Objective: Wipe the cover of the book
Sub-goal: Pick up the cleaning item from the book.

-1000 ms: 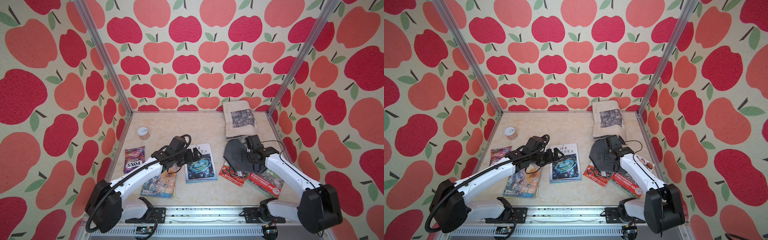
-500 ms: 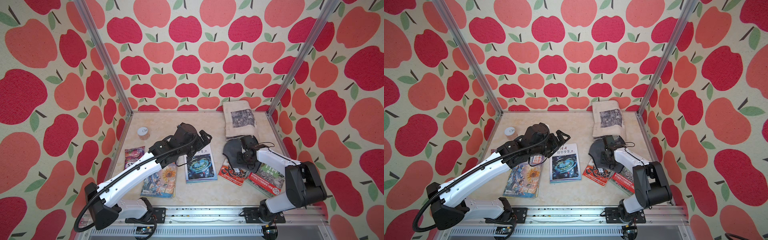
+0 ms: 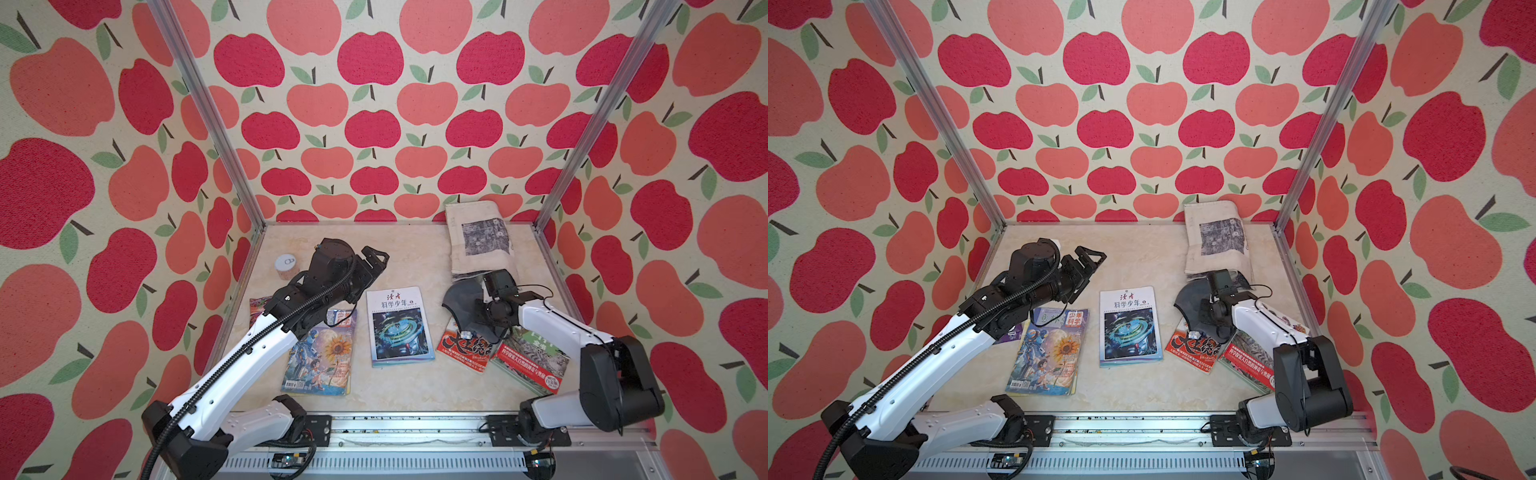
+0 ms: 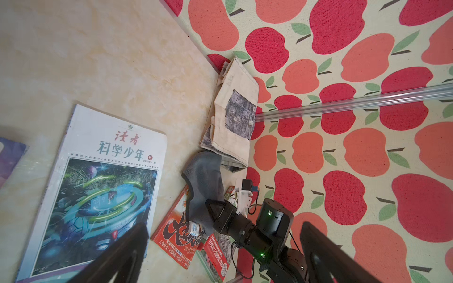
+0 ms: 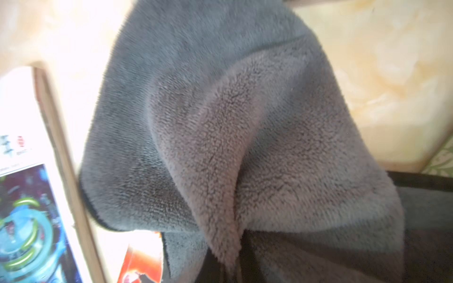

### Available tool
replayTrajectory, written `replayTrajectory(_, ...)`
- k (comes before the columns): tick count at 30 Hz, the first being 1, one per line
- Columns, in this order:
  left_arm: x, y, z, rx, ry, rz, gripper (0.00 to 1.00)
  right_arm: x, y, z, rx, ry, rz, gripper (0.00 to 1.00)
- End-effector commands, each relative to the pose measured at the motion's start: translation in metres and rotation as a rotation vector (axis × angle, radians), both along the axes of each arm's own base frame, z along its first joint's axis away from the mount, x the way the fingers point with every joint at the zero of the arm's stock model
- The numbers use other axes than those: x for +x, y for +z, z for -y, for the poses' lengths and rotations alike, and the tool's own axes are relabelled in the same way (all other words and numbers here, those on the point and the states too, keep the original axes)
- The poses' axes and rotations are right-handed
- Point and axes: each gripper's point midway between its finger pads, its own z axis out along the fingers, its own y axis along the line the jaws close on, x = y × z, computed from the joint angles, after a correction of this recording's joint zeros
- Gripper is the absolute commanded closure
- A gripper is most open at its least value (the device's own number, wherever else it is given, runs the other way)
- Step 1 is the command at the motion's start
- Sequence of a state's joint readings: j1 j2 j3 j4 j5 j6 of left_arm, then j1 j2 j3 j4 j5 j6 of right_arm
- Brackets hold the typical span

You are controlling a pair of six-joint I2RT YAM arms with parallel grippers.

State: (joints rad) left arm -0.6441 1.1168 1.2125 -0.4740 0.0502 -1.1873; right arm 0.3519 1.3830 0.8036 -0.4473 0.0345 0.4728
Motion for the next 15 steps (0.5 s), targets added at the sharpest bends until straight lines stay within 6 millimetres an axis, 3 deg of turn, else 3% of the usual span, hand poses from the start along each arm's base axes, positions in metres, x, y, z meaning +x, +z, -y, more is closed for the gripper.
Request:
replayTrajectory(1, 0.002, -0.003, -0.007, 0.061, 0.013, 0.043, 0.01, 0.000, 0.032, -0.022, 0.079, 0.073, 0.068, 1.00)
replayTrajectory(5, 0.007, -0.051, -0.008, 0.117, -0.034, 0.009, 0.01, -0.005, 0.065, -0.064, 0.152, 0.205, 0.137, 1.00)
replayTrajectory(10, 0.016, -0.103, -0.017, -0.019, -0.083, -0.021, 0.01, -0.019, 0.092, -0.124, 0.272, 0.367, 0.192, 1.00)
replayTrajectory(13, 0.015, -0.108, -0.030, -0.007, -0.075, 0.002, 0.01, -0.029, 0.105, -0.151, 0.299, 0.459, 0.208, 0.99)
replayTrajectory(15, 0.013, -0.110, -0.036, 0.040, -0.072, 0.002, 0.01, -0.031, 0.106, -0.153, 0.267, 0.478, 0.211, 0.98)
